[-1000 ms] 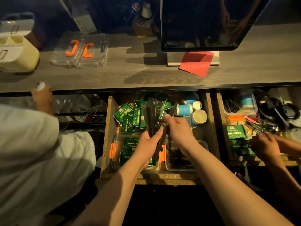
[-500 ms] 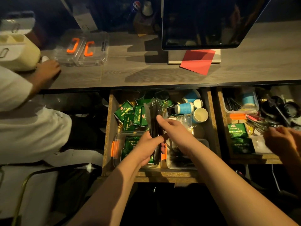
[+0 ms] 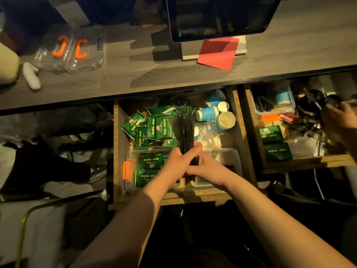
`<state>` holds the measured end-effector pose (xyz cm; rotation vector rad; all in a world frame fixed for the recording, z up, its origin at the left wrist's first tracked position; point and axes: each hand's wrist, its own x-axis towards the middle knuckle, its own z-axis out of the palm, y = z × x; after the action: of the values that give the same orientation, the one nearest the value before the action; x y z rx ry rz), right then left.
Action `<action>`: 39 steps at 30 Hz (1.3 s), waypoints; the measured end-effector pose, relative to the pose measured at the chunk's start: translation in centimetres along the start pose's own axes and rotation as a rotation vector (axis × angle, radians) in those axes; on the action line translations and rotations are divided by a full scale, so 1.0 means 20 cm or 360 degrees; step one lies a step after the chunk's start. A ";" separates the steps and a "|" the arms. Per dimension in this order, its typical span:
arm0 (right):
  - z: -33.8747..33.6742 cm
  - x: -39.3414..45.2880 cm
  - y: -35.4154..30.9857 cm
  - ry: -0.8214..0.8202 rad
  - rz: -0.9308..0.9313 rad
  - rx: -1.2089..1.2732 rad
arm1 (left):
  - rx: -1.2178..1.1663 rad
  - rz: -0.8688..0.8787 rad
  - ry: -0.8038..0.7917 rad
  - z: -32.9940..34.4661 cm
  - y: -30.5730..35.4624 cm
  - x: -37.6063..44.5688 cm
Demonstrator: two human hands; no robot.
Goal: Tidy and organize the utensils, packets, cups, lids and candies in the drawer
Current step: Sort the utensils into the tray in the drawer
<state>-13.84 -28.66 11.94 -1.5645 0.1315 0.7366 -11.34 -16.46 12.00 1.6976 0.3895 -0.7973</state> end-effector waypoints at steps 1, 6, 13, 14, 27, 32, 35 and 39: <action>-0.01 -0.01 0.02 0.0018 -0.0004 0.0009 | 0.0002 -0.0019 -0.0011 0.01 -0.01 0.01; -0.04 -0.02 0.10 -0.0126 0.0128 0.0034 | -0.0304 -0.0027 -0.0181 0.07 -0.05 0.01; -0.34 0.14 0.48 0.0891 0.0532 0.0215 | -0.0541 -0.0126 0.0335 -0.07 -0.12 0.10; -0.38 0.17 0.56 0.1034 0.0642 0.0147 | -0.0445 -0.0118 0.0364 -0.09 -0.14 0.12; -0.29 0.50 0.91 0.0827 0.0989 0.0061 | -0.0273 -0.0127 0.0307 -0.05 -0.31 0.30; -0.22 0.55 0.94 0.0912 0.0827 -0.0251 | -0.0389 -0.0139 0.0300 -0.13 -0.40 0.33; -0.16 0.54 0.91 0.0854 0.0623 -0.0444 | -0.0405 -0.0175 0.0339 -0.16 -0.43 0.33; -0.10 0.54 0.85 0.0875 0.0473 -0.0462 | -0.0429 -0.0182 0.0364 -0.15 -0.43 0.30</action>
<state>-13.06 -29.59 -8.24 -2.0247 0.7000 0.5494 -11.63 -12.00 1.96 1.5252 0.7245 -0.6027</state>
